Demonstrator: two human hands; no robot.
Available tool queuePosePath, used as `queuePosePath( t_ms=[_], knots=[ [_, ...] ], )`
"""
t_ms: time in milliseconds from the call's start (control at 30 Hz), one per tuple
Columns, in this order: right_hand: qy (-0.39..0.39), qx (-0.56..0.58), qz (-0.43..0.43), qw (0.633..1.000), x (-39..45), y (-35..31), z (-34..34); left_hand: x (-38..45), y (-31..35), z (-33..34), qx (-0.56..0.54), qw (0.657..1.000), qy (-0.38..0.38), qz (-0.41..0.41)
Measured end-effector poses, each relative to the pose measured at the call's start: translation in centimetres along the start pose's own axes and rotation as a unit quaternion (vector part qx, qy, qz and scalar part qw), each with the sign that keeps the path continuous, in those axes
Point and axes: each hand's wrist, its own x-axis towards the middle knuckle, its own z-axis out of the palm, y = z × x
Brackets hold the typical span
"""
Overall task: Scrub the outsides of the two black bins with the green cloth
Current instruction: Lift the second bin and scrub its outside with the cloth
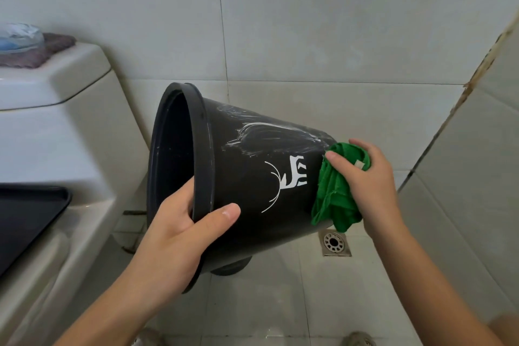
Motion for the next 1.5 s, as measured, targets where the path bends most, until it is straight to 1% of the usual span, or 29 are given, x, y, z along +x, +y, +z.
queuePosePath(
  t_ms=[100, 167, 267, 333, 433, 500, 533, 567, 600, 667, 733, 767, 833, 933, 1033, 1133, 1200, 1333, 1433, 1500],
  knots=[
    [-0.025, 0.048, 0.043, 0.998, 0.2, 0.3, -0.1, 0.3, -0.1, 0.0, 0.009, 1.000, -0.010, 0.013],
    [-0.024, 0.058, 0.041, 0.997, 0.0, 0.2, -0.3, 0.8, 0.5, -0.5, 0.026, 1.000, -0.006, 0.008],
    [-0.011, 0.070, 0.026, 0.997, -0.8, 0.2, -0.1, 2.0, 1.0, -2.3, 0.043, 0.999, 0.003, -0.031],
    [-0.011, 0.056, 0.008, 0.998, -1.6, 0.4, 0.3, 2.7, 0.9, -3.0, 0.028, 0.995, 0.042, -0.083],
    [-0.001, 0.032, -0.004, 0.999, -2.2, 1.0, 0.9, 3.2, 0.6, -2.2, -0.037, 0.981, 0.117, -0.151],
    [0.002, 0.036, 0.013, 0.999, -2.3, 1.5, 1.1, 3.5, 0.5, -1.5, -0.024, 0.978, 0.151, -0.143],
    [0.000, 0.042, 0.022, 0.999, -2.3, 1.8, 1.1, 3.6, 0.5, -1.3, -0.003, 0.980, 0.159, -0.119],
    [-0.002, 0.048, 0.030, 0.998, -2.2, 2.0, 1.2, 3.7, 0.5, -1.1, 0.021, 0.984, 0.153, -0.089],
    [-0.004, 0.057, 0.034, 0.998, -2.2, 2.1, 1.2, 3.6, 0.6, -1.2, 0.039, 0.989, 0.129, -0.061],
    [0.001, 0.082, 0.038, 0.996, -2.1, 2.0, 1.1, 3.6, 0.9, -1.7, 0.030, 0.997, 0.073, -0.014],
    [0.006, 0.101, 0.027, 0.995, -2.1, 1.6, 0.9, 3.6, 1.6, -2.6, 0.003, 0.998, 0.059, 0.014],
    [0.005, 0.107, 0.015, 0.994, -2.2, 1.3, 0.8, 3.6, 2.0, -3.1, -0.021, 0.997, 0.069, 0.008],
    [0.004, 0.114, -0.011, 0.993, -2.5, 0.8, 0.9, 3.7, 2.8, -4.1, -0.062, 0.994, 0.091, -0.029],
    [0.008, 0.094, -0.042, 0.995, -2.9, 0.9, 1.7, 3.9, 2.8, -4.4, -0.114, 0.984, 0.082, -0.106],
    [0.020, 0.088, -0.018, 0.996, -3.2, 1.6, 2.4, 4.2, 2.3, -3.7, -0.110, 0.979, 0.108, -0.133],
    [0.031, 0.065, -0.008, 0.997, -3.4, 2.4, 2.6, 4.1, 2.0, -3.2, -0.141, 0.972, 0.084, -0.168],
    [0.044, 0.066, -0.014, 0.997, -3.4, 2.4, 2.5, 3.8, 2.1, -3.0, -0.151, 0.971, 0.064, -0.173],
    [0.070, 0.053, -0.071, 0.994, -3.0, 1.3, 2.2, 3.4, 2.5, -2.6, -0.147, 0.974, 0.089, -0.149],
    [0.103, 0.005, -0.157, 0.982, -3.0, 0.2, 1.8, 3.3, 2.5, -2.3, -0.142, 0.974, 0.104, -0.144],
    [0.127, -0.012, -0.230, 0.965, -3.2, -0.9, 1.4, 3.1, 2.6, -1.6, -0.143, 0.973, 0.102, -0.147]
  ],
)
